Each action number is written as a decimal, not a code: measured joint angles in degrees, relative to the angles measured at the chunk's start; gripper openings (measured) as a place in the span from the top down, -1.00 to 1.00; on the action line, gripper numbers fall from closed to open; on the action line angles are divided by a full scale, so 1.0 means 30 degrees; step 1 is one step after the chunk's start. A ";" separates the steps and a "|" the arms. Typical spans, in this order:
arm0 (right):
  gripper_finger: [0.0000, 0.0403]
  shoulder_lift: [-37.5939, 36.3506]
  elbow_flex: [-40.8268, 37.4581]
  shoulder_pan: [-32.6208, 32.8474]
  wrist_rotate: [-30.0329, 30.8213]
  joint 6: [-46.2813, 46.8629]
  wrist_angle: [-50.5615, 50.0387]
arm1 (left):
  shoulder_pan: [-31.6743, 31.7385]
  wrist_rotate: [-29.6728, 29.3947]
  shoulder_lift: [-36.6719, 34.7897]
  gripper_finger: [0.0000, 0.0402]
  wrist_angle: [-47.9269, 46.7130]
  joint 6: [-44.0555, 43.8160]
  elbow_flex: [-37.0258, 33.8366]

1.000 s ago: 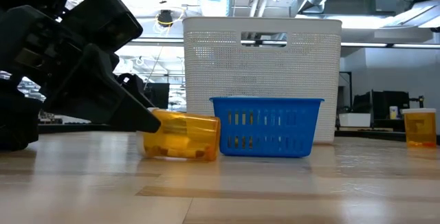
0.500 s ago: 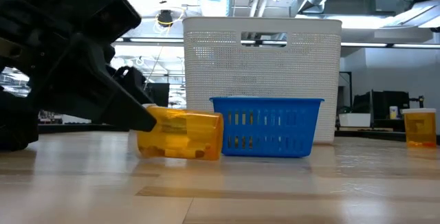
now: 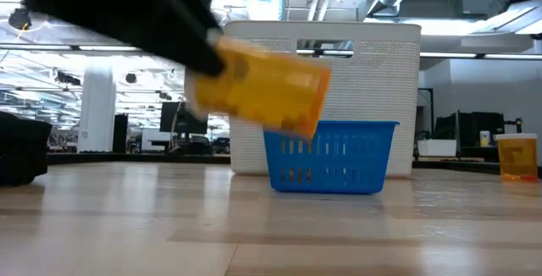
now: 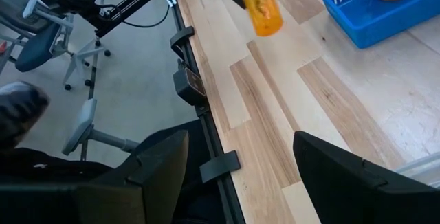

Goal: Pick & place medical supplies in basket/bin
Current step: Put the bottom yellow pill bottle into the blue bin

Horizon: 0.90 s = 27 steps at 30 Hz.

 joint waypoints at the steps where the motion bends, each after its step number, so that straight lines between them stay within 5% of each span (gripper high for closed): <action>1: -0.29 0.0000 0.0005 0.0000 -0.0005 -0.0074 0.0000 | -0.0057 -0.0156 0.0000 0.04 -0.0788 0.0202 0.0582; 8: -0.29 0.0000 0.0000 0.0000 -0.0005 -0.0140 0.0000 | 0.0081 -0.1045 0.0000 0.04 -0.4951 0.1327 0.3602; 27: -0.29 0.0000 0.0000 0.0000 -0.0275 -0.0133 0.0064 | 0.3316 -0.1394 0.0586 0.04 -0.4931 0.8684 0.5514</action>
